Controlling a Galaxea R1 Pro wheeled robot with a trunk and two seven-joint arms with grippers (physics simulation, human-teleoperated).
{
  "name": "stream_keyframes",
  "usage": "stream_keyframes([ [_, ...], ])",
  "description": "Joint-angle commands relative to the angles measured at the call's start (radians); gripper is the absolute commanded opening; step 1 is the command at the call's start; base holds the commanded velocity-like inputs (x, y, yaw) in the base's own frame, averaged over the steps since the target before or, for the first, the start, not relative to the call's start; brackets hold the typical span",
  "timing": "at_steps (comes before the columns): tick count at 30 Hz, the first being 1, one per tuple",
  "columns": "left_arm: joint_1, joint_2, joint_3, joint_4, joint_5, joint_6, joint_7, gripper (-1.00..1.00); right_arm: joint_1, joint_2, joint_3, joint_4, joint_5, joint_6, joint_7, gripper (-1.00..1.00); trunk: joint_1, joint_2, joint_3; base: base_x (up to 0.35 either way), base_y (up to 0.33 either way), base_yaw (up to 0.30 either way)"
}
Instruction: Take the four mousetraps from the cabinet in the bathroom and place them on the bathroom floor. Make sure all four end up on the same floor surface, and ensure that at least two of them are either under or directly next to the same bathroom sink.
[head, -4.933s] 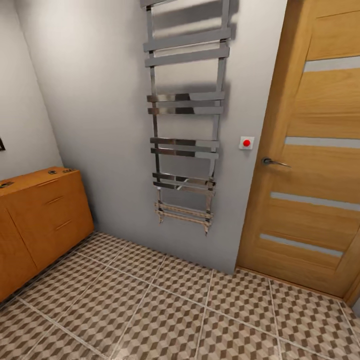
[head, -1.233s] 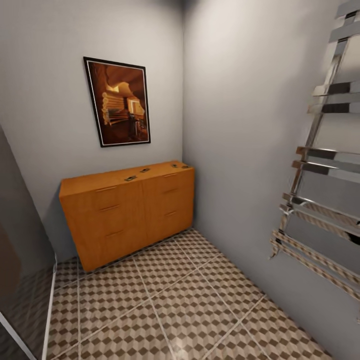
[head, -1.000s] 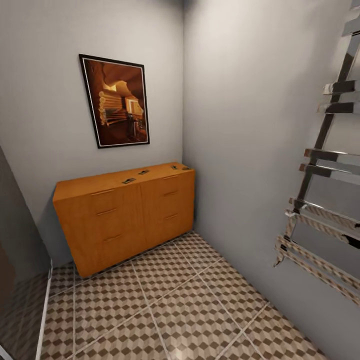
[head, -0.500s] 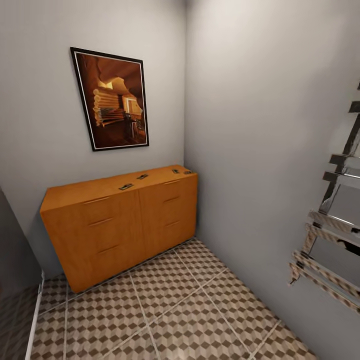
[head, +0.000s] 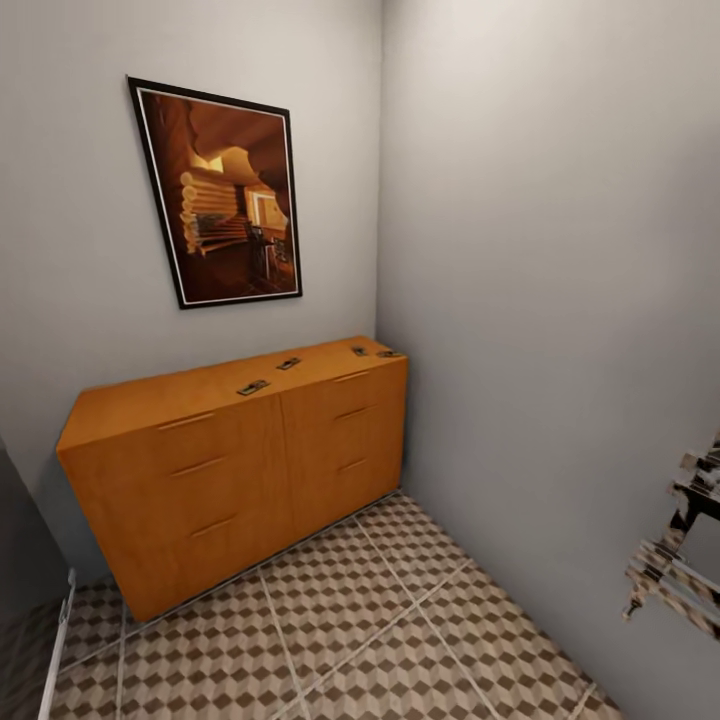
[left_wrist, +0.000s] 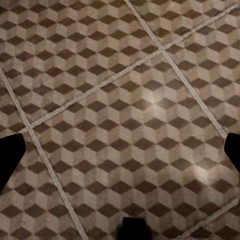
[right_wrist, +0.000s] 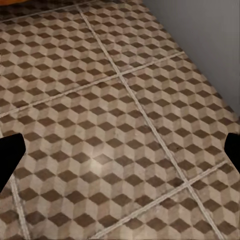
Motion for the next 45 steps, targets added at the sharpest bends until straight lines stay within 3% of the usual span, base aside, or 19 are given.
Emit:
stream_keyframes([
  [1, 0.000, 0.000, 0.000, -0.001, 0.001, -0.002, 0.002, 1.00, -0.001, 0.000, 0.000, 0.001, 0.008, -0.016, -0.002, 1.00, 0.001, 0.000, -0.001, 0.317, 0.107, 0.000],
  [7, 0.000, 0.000, 0.000, -0.001, 0.001, -0.002, 0.002, 1.00, -0.001, -0.001, 0.002, 0.001, 0.010, -0.082, -0.003, 1.00, 0.001, 0.000, -0.001, 0.313, 0.050, 0.000],
  [24, 0.001, 0.000, 0.000, -0.002, 0.001, -0.002, 0.002, 1.00, -0.001, -0.001, 0.003, 0.002, 0.011, -0.095, -0.002, 1.00, 0.001, 0.000, -0.001, 0.133, 0.002, 0.000],
  [27, 0.007, -0.013, -0.004, 0.016, 0.002, -0.019, -0.003, 1.00, -0.018, 0.016, -0.005, 0.019, 0.018, -0.112, -0.007, 1.00, 0.001, 0.000, -0.001, 0.000, 0.000, 0.000],
  [31, 0.007, -0.009, -0.008, 0.029, 0.002, -0.017, -0.004, 1.00, -0.040, 0.030, 0.002, 0.041, 0.014, -0.134, -0.005, 1.00, 0.001, 0.000, -0.001, 0.000, 0.000, 0.000],
  [36, 0.007, -0.009, -0.009, 0.058, 0.000, 0.002, -0.005, 1.00, -0.066, 0.033, 0.008, 0.012, 0.010, -0.109, -0.002, 1.00, 0.001, 0.000, -0.001, 0.000, 0.000, 0.000],
  [45, 0.007, -0.013, -0.010, 0.108, 0.001, -0.049, -0.006, 1.00, -0.057, 0.034, 0.007, -0.038, 0.010, -0.081, -0.005, 1.00, 0.001, 0.000, -0.001, 0.000, 0.000, 0.000],
])
